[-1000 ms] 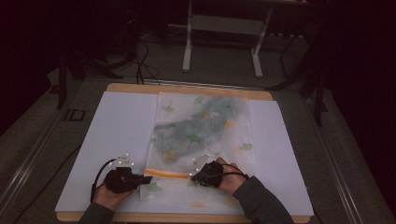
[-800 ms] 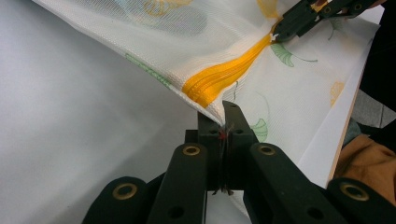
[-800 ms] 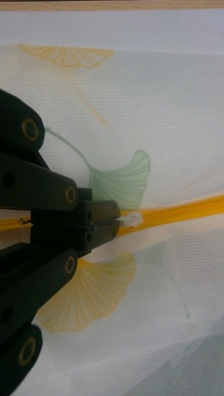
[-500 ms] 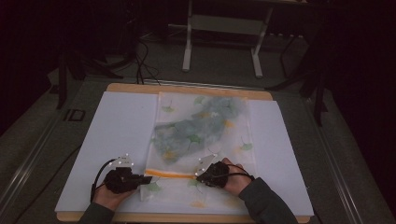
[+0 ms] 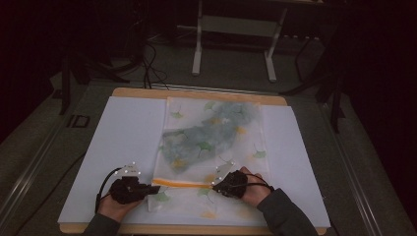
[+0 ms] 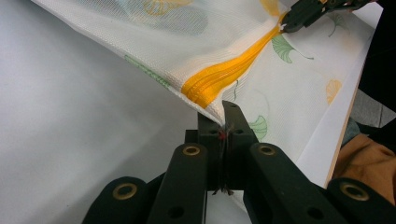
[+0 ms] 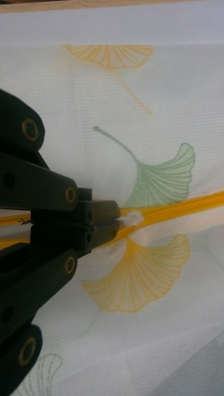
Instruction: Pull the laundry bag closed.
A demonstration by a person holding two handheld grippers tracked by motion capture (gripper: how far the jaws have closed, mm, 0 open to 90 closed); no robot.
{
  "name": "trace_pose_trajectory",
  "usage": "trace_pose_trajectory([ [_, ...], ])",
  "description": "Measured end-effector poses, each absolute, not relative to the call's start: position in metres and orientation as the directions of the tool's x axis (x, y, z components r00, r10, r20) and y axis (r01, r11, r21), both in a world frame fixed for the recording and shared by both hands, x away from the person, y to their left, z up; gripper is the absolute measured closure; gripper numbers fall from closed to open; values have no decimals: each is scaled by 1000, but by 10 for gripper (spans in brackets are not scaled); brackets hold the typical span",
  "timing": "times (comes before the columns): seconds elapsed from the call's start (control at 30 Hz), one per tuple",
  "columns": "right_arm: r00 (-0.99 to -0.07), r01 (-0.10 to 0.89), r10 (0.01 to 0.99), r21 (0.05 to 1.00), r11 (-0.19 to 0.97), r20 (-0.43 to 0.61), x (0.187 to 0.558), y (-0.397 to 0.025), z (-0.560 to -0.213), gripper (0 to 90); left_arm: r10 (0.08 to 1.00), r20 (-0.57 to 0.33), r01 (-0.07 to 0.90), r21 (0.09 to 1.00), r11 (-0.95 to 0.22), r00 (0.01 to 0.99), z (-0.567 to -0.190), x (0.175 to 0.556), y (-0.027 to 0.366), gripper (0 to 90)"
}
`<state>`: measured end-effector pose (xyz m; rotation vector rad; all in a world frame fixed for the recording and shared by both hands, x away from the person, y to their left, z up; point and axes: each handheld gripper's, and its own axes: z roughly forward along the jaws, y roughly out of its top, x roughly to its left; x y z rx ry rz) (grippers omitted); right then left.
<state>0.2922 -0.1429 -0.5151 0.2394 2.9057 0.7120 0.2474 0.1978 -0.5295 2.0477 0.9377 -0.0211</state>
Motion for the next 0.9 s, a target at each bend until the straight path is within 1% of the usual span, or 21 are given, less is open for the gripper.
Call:
trace_pose_trajectory([
  [0.9,-968,161,227,437,885,-104,290,-167,-511,900,605,-342,623,703,-344,719,-529,247,198,884],
])
